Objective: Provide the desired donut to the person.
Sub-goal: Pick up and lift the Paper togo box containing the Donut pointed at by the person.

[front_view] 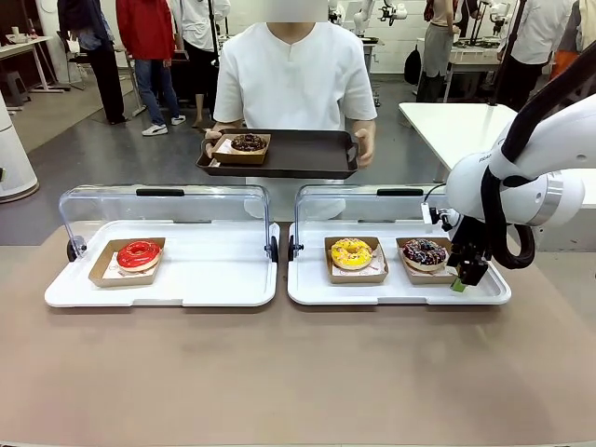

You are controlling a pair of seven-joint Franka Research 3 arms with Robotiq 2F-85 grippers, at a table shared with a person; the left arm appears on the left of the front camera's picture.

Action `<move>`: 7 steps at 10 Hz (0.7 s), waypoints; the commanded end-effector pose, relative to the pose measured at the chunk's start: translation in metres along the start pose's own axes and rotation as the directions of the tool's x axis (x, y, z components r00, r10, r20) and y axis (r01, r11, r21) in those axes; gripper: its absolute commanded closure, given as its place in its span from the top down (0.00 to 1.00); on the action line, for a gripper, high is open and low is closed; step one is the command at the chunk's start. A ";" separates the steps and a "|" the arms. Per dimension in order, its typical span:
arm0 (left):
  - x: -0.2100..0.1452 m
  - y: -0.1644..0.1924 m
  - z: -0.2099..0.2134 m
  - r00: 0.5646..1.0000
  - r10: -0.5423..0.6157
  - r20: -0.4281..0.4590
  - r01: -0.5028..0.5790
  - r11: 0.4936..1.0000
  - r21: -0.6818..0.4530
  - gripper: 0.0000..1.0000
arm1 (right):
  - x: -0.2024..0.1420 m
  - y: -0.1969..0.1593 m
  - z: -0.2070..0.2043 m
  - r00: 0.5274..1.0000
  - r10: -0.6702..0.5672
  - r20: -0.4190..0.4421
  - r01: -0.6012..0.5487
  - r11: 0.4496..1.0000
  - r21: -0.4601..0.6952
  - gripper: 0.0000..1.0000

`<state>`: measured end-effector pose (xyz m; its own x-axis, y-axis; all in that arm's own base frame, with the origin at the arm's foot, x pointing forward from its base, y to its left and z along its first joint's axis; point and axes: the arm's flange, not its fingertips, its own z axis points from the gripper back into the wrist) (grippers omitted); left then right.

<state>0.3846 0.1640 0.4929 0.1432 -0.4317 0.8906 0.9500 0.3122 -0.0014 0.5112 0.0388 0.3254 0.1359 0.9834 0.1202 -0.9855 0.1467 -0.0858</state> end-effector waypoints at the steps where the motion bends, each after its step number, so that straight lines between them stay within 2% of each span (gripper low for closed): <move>1: 0.000 0.000 0.003 1.000 -0.004 0.009 0.004 1.000 -0.002 1.00 | -0.001 -0.004 -0.001 0.999 0.016 0.030 -0.016 1.000 0.001 0.35; 2: 0.000 0.000 0.003 1.000 -0.004 0.009 0.004 1.000 -0.002 1.00 | -0.001 -0.003 -0.001 0.999 0.015 0.030 -0.015 1.000 0.001 0.00; 7: 0.000 0.000 0.003 1.000 -0.004 0.009 0.004 1.000 -0.002 1.00 | 0.001 -0.002 0.001 0.999 0.019 0.030 -0.019 1.000 0.001 0.00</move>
<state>0.3846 0.1640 0.4929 0.1432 -0.4317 0.8906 0.9500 0.3122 -0.0014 0.5112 0.0411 0.3261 0.1311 0.9840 0.1208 -0.9860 0.1421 -0.0872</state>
